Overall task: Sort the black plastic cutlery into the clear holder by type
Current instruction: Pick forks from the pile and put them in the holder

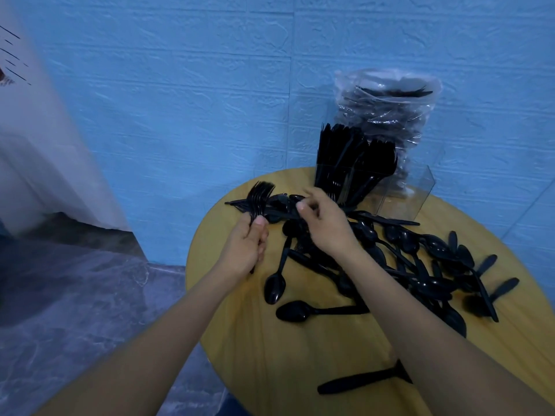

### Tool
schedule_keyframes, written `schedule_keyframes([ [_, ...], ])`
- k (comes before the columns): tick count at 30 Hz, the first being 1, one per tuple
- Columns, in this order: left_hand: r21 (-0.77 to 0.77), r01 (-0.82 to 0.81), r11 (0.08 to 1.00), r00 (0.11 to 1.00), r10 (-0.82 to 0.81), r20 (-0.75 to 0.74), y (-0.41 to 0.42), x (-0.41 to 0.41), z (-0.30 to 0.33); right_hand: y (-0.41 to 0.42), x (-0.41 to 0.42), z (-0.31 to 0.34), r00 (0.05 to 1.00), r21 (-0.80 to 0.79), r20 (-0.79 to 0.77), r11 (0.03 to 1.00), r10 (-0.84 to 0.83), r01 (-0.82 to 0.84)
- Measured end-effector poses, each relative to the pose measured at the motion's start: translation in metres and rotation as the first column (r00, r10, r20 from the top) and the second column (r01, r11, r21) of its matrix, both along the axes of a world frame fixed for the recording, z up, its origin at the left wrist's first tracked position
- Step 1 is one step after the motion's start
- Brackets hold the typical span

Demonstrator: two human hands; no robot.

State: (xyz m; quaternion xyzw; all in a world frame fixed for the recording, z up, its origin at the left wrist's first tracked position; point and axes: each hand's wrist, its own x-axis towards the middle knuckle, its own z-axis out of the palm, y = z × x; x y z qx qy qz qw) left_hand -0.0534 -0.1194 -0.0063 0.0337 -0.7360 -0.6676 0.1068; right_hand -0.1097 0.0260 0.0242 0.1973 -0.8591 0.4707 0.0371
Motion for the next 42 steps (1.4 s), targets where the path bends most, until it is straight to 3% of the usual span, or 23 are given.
schedule_keyframes([
  [3,0.005,-0.102,0.995,0.995,0.102,-0.023,0.001,-0.016,-0.002,0.033,-0.014,-0.01,0.992,0.267,-0.057,0.956,-0.111,0.123],
  [7,-0.073,-0.182,0.981,0.981,0.176,-0.078,0.006,-0.028,-0.016,0.046,-0.002,-0.025,0.998,0.445,-0.002,0.894,0.055,-0.049],
  [11,-0.189,-0.209,0.96,0.97,0.178,-0.168,0.006,-0.029,-0.026,0.043,0.015,-0.029,0.973,0.449,-0.012,0.871,0.23,-0.2],
  [16,-0.257,-0.216,0.942,0.964,0.164,-0.21,0.005,-0.027,-0.029,0.045,0.016,-0.023,0.983,0.372,-0.049,0.917,0.175,-0.144],
  [20,-0.269,-0.214,0.939,0.966,0.162,-0.203,0.005,-0.028,-0.029,0.039,0.017,-0.025,0.972,0.509,-0.053,0.844,0.23,-0.172],
  [26,-0.279,-0.216,0.936,0.967,0.164,-0.197,0.004,-0.029,-0.029,0.035,0.012,-0.014,0.966,0.67,-0.187,0.742,0.177,-0.006],
  [35,-0.266,-0.211,0.941,0.962,0.151,-0.23,0.004,-0.03,-0.029,0.015,0.008,-0.009,0.918,0.748,0.119,0.574,0.379,-0.334],
  [42,-0.271,-0.201,0.941,0.961,0.137,-0.238,0.005,-0.028,-0.028,0.025,0.002,-0.004,0.891,0.699,0.211,0.575,0.402,-0.425],
])
